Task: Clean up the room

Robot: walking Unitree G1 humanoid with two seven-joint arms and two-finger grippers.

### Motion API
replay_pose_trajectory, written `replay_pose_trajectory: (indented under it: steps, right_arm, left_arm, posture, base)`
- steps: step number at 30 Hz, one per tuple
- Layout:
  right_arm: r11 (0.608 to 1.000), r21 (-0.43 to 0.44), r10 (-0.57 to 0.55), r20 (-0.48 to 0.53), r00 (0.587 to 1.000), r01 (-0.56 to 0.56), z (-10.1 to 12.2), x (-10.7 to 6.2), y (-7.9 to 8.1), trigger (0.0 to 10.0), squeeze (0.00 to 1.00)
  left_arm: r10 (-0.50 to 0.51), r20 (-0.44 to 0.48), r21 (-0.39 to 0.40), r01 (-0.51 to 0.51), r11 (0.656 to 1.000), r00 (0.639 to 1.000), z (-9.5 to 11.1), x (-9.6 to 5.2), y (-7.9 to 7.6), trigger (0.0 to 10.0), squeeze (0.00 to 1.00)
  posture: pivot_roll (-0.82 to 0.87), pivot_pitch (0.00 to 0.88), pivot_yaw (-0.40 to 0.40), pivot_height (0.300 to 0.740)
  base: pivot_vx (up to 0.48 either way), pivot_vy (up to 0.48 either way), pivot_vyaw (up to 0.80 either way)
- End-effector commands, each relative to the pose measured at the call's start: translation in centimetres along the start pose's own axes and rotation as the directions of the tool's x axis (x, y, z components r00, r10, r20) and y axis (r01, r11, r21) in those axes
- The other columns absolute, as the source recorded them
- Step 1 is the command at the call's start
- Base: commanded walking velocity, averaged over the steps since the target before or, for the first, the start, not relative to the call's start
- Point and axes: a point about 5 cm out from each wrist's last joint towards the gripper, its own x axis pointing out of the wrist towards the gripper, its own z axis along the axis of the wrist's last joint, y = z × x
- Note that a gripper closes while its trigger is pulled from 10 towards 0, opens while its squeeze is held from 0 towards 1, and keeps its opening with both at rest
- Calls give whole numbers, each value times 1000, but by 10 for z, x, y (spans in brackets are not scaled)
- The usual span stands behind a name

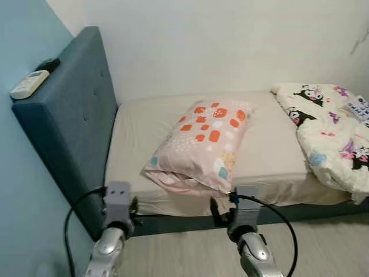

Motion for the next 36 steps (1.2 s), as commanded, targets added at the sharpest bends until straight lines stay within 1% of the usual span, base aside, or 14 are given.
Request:
replay_pose_trajectory:
  steps: [1, 2, 3, 4, 5, 8, 9, 10, 13, 15, 17, 24, 32, 36]
  right_arm:
    - [1000, 9, -22, -31, 999, 23, -7, -4, -5, 10000, 0]
    - [999, -36, -12, -49, 999, 10, -13, -7, -6, 10000, 0]
    - [999, -36, -12, -49, 999, 10, -13, -7, -6, 10000, 0]
    - [998, -69, -14, -62, 998, 10, -15, -8, -7, 10000, 0]
    - [998, -63, -22, -76, 997, 17, -17, -8, -10, 10000, 0]
    - [994, -107, -27, -82, 996, 18, -17, -8, -12, 10000, 0]
    - [994, -107, -27, -82, 996, 18, -17, -8, -12, 10000, 0]
    - [992, -123, -9, -80, 997, -1, -17, -9, -12, 10000, 0]
    - [992, -124, -3, -80, 997, -7, -17, -10, -12, 10000, 0]
    - [992, -127, 6, -83, 997, -16, -15, -11, -12, 10000, 0]
    - [992, -123, 1, -83, 997, -12, -15, -11, -13, 10000, 0]
    - [994, -106, 9, -70, 998, -16, -11, -8, -11, 10000, 0]
    - [993, -120, 0, -72, 997, -8, -11, -8, -12, 10000, 0]
    - [993, -115, -1, -78, 997, -8, -12, -9, -13, 10000, 0]
  left_arm:
    - [-14, -27, 14, 14, 1000, 1000, -7, -1, -4, 10000, 0]
    - [-25, -23, 2, 25, 1000, 999, -6, -1, -7, 10000, 0]
    - [-25, -23, 2, 25, 1000, 999, -6, -1, -7, 10000, 0]
    - [-28, -16, 8, 29, 1000, 999, -5, -1, -7, 10000, 0]
    - [-30, -8, 12, 30, 999, 1000, -4, -2, -7, 10000, 0]
    - [-21, 0, -6, 21, 1000, 1000, -3, -5, -5, 10000, 0]
    - [-21, 0, -6, 21, 1000, 1000, -3, -5, -5, 10000, 0]
    - [-34, 13, -22, 34, 999, 999, -2, -7, -7, 10000, 0]
    - [-38, 16, -27, 38, 999, 999, -2, -7, -8, 10000, 0]
    - [-49, 45, -21, 50, 999, 998, 3, -9, -10, 10000, 0]
    - [-39, 55, -29, 40, 999, 998, 4, -10, -11, 10000, 0]
    - [-46, 60, -31, 48, 998, 997, 4, -10, -11, 10000, 0]
    - [-41, 54, -32, 43, 999, 998, 3, -11, -10, 10000, 0]
    - [-38, 51, -37, 39, 999, 998, 3, -11, -9, 10000, 0]
  posture:
    - [1, 49, -19, 740]
    - [-6, 43, -24, 740]
    - [-6, 43, -24, 740]
    - [-4, 42, -26, 740]
    - [-4, 45, -28, 740]
    - [-17, 34, -24, 740]
    - [-17, 34, -24, 740]
    - [-15, 35, -33, 740]
    - [-15, 35, -33, 740]
    - [-13, 25, -39, 740]
    - [-14, 26, -41, 740]
    - [-10, 24, -43, 740]
    - [-10, 29, -47, 740]
    - [-11, 32, -49, 740]
  base:
    - [0, 0, 0]
    - [0, 0, 0]
    - [0, 0, 0]
    - [0, 0, 0]
    - [0, 0, 0]
    - [0, 0, 0]
    - [0, 0, 0]
    - [0, 0, 0]
    - [0, 0, 0]
    - [0, 0, 0]
    - [0, 0, 0]
    - [0, 0, 0]
    - [0, 0, 0]
    - [327, 0, 0]
